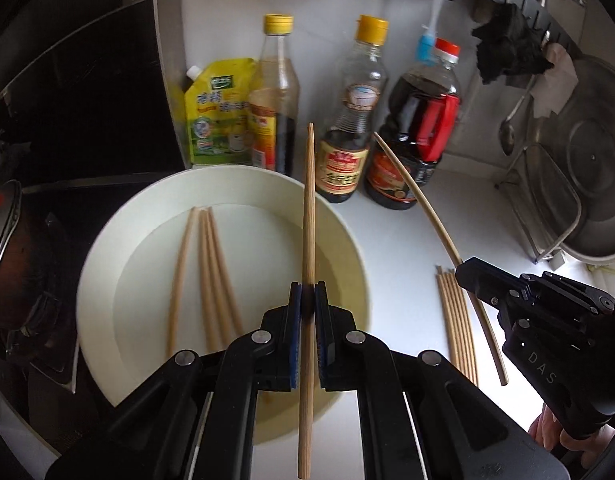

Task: Organize utensils
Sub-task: 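Lift and carry both held chopsticks over the white basin, then open the right tool while the left tool releases its chopstick into the basin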

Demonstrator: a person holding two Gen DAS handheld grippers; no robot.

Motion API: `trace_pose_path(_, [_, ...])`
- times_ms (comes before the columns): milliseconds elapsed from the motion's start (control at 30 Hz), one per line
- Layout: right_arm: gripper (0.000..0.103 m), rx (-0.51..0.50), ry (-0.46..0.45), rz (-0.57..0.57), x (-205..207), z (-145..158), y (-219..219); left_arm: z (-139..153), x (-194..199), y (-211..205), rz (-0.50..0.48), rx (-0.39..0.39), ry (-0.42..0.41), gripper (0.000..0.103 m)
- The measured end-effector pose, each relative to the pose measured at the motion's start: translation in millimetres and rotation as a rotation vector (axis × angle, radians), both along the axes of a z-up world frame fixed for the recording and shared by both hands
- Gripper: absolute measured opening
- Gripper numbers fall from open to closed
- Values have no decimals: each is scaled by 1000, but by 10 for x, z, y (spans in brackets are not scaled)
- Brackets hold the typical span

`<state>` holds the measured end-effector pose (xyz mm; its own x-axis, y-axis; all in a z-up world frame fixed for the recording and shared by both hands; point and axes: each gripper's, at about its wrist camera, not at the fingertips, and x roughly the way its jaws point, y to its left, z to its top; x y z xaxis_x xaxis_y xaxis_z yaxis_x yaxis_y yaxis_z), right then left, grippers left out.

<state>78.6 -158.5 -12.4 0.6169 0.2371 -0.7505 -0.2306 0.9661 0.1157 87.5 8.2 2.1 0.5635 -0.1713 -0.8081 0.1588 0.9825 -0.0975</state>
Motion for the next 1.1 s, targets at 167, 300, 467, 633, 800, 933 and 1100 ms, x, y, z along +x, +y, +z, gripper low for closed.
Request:
trace_pose_path(167, [6,22,44,61,275,-111,555,-103,173,532,72,16,27,7])
trace_pose_path(300, [6,14,94,96,449,-275,925,-297,296,812,102,43,65,7])
trace_pose_path(467, [6,-10,166,94,597,-492,1181,-547,416,971,106,47,126,7])
trace_pose_path(633, [6,-36,217,81,711,-655,1285,-706,525,996,90,40,167,7])
trace_pose_path(800, [6,-46,249,68,752,-760,1291,-795,621,1010,83,34,201,7])
trace_pose_path(933, [6,-58,248,67,775,-777,1302,-819,641,1027,95,33,213,8])
trace_pose_path(1100, [13,-69,229,62,749,-725,1291,-773,616,1106,129,24,197,30])
